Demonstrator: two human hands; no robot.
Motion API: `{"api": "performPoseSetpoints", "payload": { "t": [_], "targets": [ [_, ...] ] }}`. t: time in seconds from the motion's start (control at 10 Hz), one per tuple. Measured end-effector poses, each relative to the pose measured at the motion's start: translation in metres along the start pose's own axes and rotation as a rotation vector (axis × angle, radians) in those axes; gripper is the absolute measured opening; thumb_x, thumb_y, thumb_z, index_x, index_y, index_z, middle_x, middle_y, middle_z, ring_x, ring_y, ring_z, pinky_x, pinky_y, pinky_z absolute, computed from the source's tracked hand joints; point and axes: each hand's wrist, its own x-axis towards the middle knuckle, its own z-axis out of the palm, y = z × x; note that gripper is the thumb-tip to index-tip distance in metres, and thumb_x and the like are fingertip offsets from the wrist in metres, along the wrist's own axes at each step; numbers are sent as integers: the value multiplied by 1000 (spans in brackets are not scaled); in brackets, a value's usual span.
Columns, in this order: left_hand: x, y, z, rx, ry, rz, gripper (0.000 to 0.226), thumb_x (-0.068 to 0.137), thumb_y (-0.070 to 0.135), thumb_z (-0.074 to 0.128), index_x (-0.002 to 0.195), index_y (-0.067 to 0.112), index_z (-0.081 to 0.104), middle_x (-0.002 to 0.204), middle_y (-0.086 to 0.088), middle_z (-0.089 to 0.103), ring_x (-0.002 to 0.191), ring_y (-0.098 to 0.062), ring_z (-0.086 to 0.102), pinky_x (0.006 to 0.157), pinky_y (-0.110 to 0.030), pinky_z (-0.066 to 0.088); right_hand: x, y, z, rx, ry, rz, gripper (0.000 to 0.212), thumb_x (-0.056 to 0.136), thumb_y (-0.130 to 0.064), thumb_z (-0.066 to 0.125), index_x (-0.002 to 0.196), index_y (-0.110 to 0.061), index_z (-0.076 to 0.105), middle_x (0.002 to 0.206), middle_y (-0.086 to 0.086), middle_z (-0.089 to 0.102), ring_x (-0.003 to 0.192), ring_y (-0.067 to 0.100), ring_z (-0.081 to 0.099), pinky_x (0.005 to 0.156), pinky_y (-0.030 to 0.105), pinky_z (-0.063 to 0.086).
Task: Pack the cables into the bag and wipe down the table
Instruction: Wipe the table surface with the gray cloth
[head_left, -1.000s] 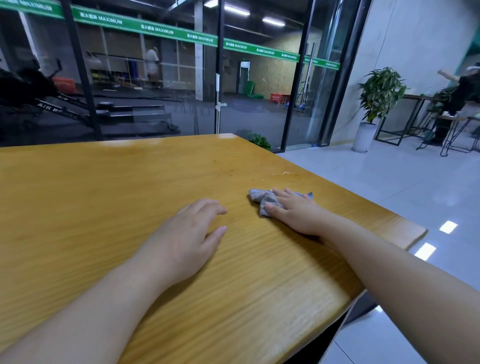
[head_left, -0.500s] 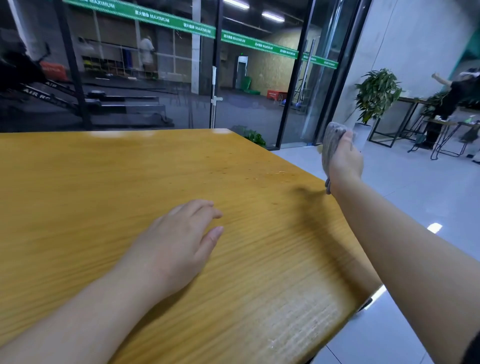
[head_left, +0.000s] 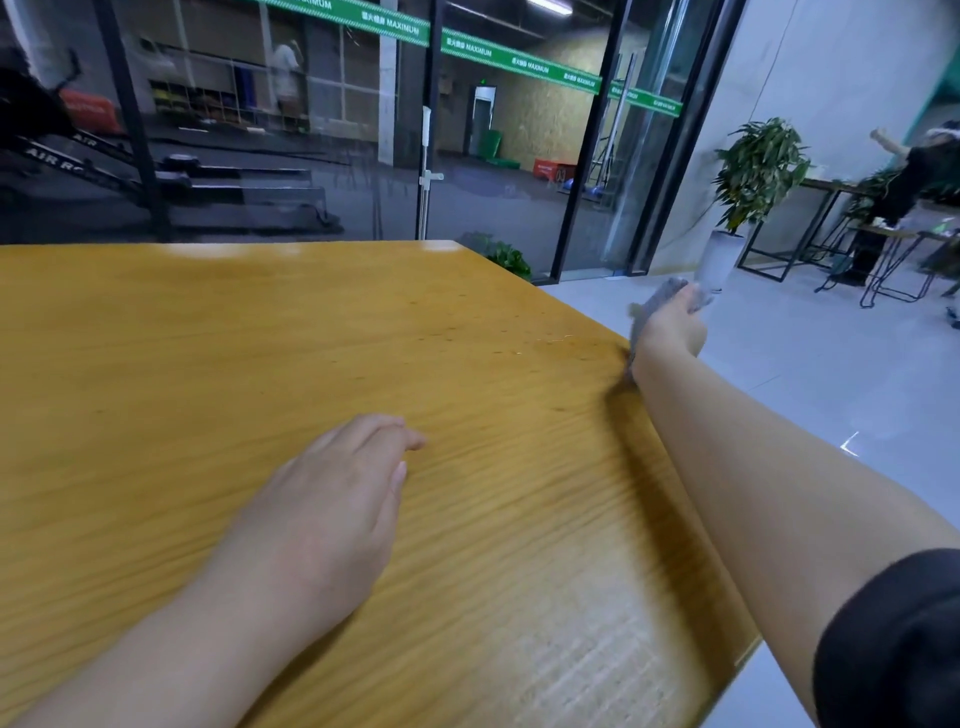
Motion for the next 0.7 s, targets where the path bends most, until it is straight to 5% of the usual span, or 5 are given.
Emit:
{"api": "performPoseSetpoints", "payload": {
  "t": [0.1, 0.2, 0.4, 0.5, 0.7],
  "targets": [
    [0, 0, 1, -13, 6, 1, 38, 98, 30, 22, 131, 35, 41, 139, 21, 34, 131, 2, 26, 100, -10, 16, 12, 1, 8, -116, 41, -193, 44, 97, -54, 26, 105, -23, 56, 89, -9, 61, 92, 19, 52, 89, 34, 38],
    [0, 0, 1, -15, 8, 8, 38, 97, 32, 22, 131, 38, 39, 139, 24, 31, 130, 5, 23, 99, -7, 13, 19, 14, 15, -415, -69, -238, 53, 96, -55, 21, 122, -24, 55, 122, 1, 61, 112, 23, 50, 101, 38, 28],
    [2, -1, -1, -41, 14, -17, 51, 87, 41, 11, 129, 39, 41, 134, 28, 31, 125, 11, 22, 88, 6, 2, 30, 29, 35, -775, -279, -117, 69, 96, -54, 10, 140, -11, 41, 146, 14, 39, 136, 31, 31, 114, 45, 15],
    [2, -3, 0, -78, 20, -22, 43, 95, 39, 17, 128, 37, 44, 128, 29, 32, 116, 18, 22, 86, 10, 0, 32, 26, 44, -812, -343, -68, 69, 98, -48, 9, 139, -1, 39, 146, 23, 36, 136, 38, 30, 114, 47, 18],
    [2, -5, 3, -108, 32, -24, 37, 95, 35, 25, 127, 37, 45, 123, 31, 31, 109, 22, 18, 86, 10, 1, 30, 26, 46, -1045, -517, -178, 68, 96, -53, 13, 142, -8, 35, 149, 19, 32, 137, 36, 28, 114, 49, 18]
  ]
}}
